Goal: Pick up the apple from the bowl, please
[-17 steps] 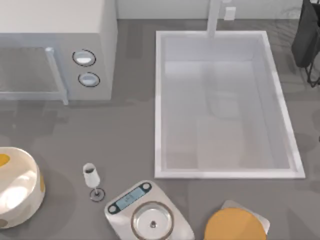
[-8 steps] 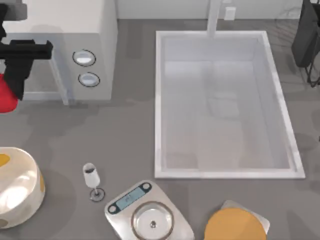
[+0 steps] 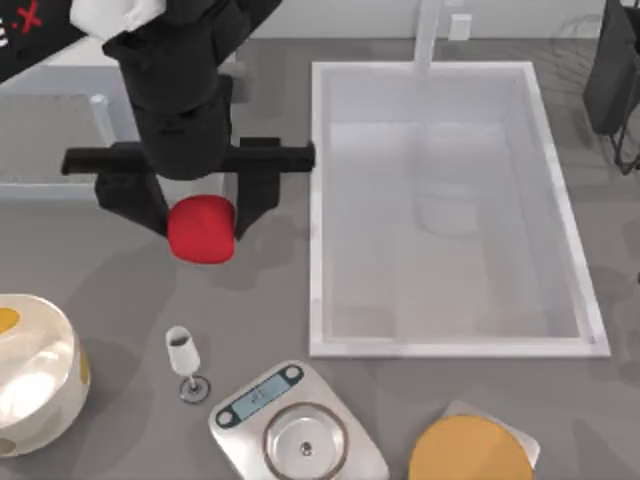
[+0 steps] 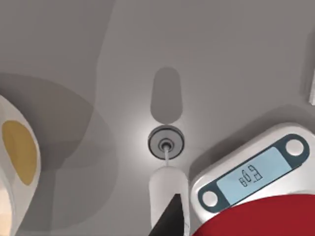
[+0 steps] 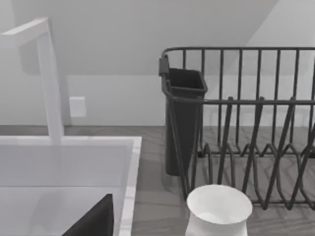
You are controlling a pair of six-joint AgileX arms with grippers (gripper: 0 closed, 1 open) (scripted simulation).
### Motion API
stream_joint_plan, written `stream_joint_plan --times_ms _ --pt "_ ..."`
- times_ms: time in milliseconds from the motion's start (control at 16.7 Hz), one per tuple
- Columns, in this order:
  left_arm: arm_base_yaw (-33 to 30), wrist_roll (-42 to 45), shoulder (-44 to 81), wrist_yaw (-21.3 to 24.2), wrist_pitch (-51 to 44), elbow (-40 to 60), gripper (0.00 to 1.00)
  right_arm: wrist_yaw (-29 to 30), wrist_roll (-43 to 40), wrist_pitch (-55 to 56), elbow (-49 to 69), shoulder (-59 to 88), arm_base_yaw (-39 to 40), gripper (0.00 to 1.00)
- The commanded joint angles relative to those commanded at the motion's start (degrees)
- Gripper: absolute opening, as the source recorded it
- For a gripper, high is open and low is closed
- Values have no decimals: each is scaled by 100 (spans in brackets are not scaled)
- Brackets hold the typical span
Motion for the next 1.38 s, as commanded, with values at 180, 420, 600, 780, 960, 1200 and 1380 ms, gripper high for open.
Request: stream_joint_plan --times_ms 180,420,600,780,960,1200,1380 --pt "-6 -7 4 0 6 -2 0 0 0 0 0 0 0 100" --pt "-17 9 46 15 141 -78 0 0 0 0 0 0 0 100" --pt "-70 29 185 42 605 -403 0 0 0 0 0 0 0 100" --pt "-79 45 322 49 1271 -908 0 0 0 0 0 0 0 100" --pt "-27 42 376 25 1931 -1470 0 0 0 0 0 0 0 100" --pt "15 23 361 3 2401 -2033 0 0 0 0 0 0 0 100" --pt "16 21 358 2 2415 -2057 0 0 0 0 0 0 0 100"
